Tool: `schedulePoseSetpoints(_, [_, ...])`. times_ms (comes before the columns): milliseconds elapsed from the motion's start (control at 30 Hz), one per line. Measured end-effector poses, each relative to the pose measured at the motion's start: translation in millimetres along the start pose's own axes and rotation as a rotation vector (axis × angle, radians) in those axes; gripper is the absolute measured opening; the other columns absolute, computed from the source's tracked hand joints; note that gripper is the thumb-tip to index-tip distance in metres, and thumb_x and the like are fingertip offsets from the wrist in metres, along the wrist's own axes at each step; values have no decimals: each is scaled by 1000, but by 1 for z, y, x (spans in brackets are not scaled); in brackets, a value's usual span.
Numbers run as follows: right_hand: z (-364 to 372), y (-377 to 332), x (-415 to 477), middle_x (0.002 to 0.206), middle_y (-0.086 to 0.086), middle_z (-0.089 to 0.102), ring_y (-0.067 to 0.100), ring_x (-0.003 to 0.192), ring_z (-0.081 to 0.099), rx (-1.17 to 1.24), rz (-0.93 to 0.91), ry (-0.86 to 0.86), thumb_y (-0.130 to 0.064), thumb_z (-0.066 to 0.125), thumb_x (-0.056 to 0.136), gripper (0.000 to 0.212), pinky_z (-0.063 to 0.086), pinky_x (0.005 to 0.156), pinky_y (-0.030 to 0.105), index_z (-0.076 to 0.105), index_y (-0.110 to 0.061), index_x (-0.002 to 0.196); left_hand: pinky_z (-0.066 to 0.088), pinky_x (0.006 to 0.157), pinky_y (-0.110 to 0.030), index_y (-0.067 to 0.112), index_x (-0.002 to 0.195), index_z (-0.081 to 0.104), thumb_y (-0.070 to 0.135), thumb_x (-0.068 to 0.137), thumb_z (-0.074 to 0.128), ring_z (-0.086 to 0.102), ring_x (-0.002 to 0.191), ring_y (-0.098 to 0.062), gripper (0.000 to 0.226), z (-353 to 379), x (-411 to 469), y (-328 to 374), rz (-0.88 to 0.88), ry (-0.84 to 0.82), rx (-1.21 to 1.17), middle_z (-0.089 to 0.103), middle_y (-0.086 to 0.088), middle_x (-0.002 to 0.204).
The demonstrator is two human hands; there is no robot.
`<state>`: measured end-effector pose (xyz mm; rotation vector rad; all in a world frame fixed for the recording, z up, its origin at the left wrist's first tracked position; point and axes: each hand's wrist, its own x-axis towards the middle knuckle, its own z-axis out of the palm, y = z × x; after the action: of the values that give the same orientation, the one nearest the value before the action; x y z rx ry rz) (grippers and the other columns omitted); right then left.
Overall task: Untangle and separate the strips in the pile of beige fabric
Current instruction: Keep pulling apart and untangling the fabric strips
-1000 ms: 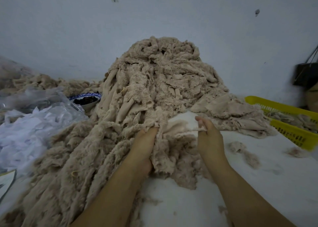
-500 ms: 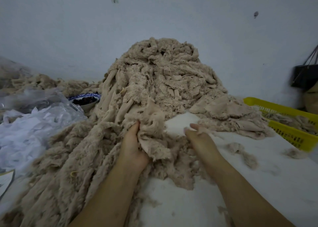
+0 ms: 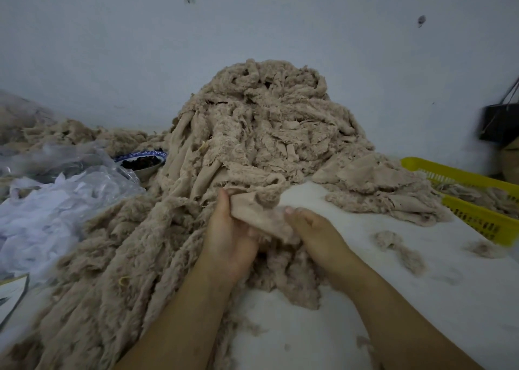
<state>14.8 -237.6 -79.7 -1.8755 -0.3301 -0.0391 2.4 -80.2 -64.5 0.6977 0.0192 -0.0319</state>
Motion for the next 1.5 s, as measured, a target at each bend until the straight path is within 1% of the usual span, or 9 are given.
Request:
schedulePoseSetpoints(100, [-11,2,2,121,2,56,11,107,53,124,129,146,-60,45,97,59,43,96,32,60,-6,117,58,77,-32,4,117,64,52,104,26,72,99,-23,62,0,1,-2,46,-6,31,73,-15,110])
schedulePoseSetpoints(267, [-13,0,9,86,-14,55,7,77,50,424,217,205,-58,55,92,18,40,69,25,59,-41,92,59,66,-25,8,116,63,39,105,36,74,89,-17,43,-2,3,1,100,57,14,76,-9,100])
schedulePoseSetpoints(433, [-8,0,6,78,-6,51,4,63,48,78,39,302,-55,52,94,37,37,60,22,51,-22,77,59,71,-30,10,118,63,41,104,34,73,91,-19,44,-2,4,1,88,66,-36,74,-12,108])
schedulePoseSetpoints(600, [4,-13,-4,106,-17,50,-3,102,50,-91,-270,163,-76,48,78,40,41,79,11,55,-39,94,59,81,-37,3,119,61,52,102,30,71,103,-27,61,0,1,0,27,20,8,71,-20,113])
schedulePoseSetpoints(733, [12,-9,0,71,-16,51,-1,65,47,-246,-191,56,-47,55,95,31,37,61,21,48,-28,73,60,80,-35,1,114,68,57,99,29,69,107,-27,70,5,-3,-4,-32,-90,98,70,-21,116])
schedulePoseSetpoints(933, [-3,-7,5,69,-1,51,10,59,46,213,76,266,-46,49,101,40,38,59,28,53,-13,79,51,88,-18,37,114,65,55,85,64,66,104,1,34,5,-10,-18,95,-200,820,72,19,108])
schedulePoseSetpoints(1033, [-4,-4,7,75,6,50,17,66,47,249,85,309,-45,49,101,43,38,62,34,52,-7,82,53,71,-15,25,91,72,42,95,61,68,82,-4,20,1,-11,-25,155,-115,1124,74,9,87])
schedulePoseSetpoints(1333, [-25,9,20,99,6,59,23,90,57,472,243,536,-30,44,104,19,49,80,42,57,-18,97,46,62,-28,22,66,69,24,102,51,57,56,-10,41,8,-10,-13,206,157,625,65,-1,65])
schedulePoseSetpoints(1500, [-22,13,24,91,10,51,25,83,47,535,294,542,-24,41,104,21,40,73,42,56,-12,94,51,70,-27,2,91,66,8,100,45,62,73,-13,24,10,-8,-9,220,84,397,66,-6,78])
